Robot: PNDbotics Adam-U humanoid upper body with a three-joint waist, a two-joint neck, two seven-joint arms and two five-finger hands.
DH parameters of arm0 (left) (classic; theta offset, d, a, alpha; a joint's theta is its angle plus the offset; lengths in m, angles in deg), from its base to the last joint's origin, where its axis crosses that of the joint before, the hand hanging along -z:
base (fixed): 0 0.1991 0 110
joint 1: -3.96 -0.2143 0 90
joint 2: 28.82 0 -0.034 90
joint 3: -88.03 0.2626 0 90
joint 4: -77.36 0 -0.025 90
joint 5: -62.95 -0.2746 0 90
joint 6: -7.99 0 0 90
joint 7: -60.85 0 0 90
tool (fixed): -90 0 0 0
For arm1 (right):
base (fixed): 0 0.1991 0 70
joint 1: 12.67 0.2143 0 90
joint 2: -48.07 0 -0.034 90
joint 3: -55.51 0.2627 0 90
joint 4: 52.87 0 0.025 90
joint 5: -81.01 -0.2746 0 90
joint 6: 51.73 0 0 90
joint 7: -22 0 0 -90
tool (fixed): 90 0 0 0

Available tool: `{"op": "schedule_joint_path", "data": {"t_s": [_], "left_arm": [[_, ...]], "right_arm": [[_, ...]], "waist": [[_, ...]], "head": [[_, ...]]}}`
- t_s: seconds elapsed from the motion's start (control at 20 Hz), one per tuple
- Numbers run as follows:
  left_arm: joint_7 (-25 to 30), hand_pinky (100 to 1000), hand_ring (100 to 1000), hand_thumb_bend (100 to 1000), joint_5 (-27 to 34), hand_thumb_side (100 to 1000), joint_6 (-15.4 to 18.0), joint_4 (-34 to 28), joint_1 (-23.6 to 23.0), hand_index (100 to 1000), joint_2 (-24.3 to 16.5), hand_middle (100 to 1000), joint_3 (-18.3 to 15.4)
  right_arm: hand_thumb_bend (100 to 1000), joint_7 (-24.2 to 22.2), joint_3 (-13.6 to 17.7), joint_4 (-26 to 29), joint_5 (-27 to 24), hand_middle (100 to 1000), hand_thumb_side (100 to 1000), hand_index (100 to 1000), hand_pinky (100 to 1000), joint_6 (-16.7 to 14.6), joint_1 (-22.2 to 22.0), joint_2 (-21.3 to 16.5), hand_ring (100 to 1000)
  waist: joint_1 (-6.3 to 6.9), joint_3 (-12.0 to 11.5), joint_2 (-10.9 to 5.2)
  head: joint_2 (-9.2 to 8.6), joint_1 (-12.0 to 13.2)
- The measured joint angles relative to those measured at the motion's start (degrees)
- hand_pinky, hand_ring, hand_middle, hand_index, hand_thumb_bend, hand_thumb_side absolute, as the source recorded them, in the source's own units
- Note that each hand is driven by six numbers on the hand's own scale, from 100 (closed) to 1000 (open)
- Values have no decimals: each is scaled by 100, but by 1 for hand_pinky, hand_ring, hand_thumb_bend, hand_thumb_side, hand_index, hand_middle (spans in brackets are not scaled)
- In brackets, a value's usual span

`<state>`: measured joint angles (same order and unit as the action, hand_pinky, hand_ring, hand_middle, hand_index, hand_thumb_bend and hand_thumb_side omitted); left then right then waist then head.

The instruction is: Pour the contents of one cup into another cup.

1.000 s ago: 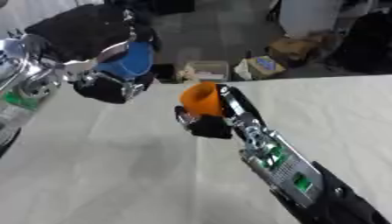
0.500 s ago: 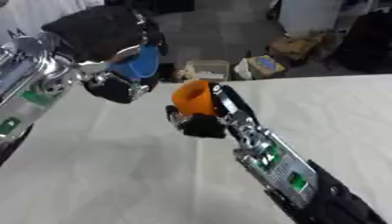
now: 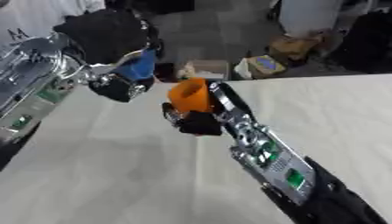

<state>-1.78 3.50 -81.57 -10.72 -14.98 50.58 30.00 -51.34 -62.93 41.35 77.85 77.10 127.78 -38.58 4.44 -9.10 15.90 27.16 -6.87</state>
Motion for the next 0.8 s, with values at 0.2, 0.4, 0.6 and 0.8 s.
{"op": "schedule_joint_path", "data": {"t_s": [0.2,0.4,0.6,0.8], "left_arm": [[-21,194,571,100,-6,100,-50,0,0,756,22,608,-3],[-44,181,566,100,-10,100,-117,3,0,759,74,606,-5],[-66,174,561,100,-11,100,-152,18,0,759,100,603,-12],[-58,173,560,100,-11,100,-165,30,0,758,101,601,-38]], "right_arm": [[100,3,-17,27,-30,480,264,572,461,14,25,38,480],[100,0,-22,68,-51,480,263,572,460,69,49,90,480],[100,23,-51,96,-71,479,262,571,459,126,103,143,479],[100,61,-51,138,-103,479,261,570,458,159,145,146,479]], "waist": [[-3,2,0],[-28,9,0],[-37,7,0],[-40,-6,-1]], "head": [[0,-1],[0,-8],[0,-24],[0,-28]]}}
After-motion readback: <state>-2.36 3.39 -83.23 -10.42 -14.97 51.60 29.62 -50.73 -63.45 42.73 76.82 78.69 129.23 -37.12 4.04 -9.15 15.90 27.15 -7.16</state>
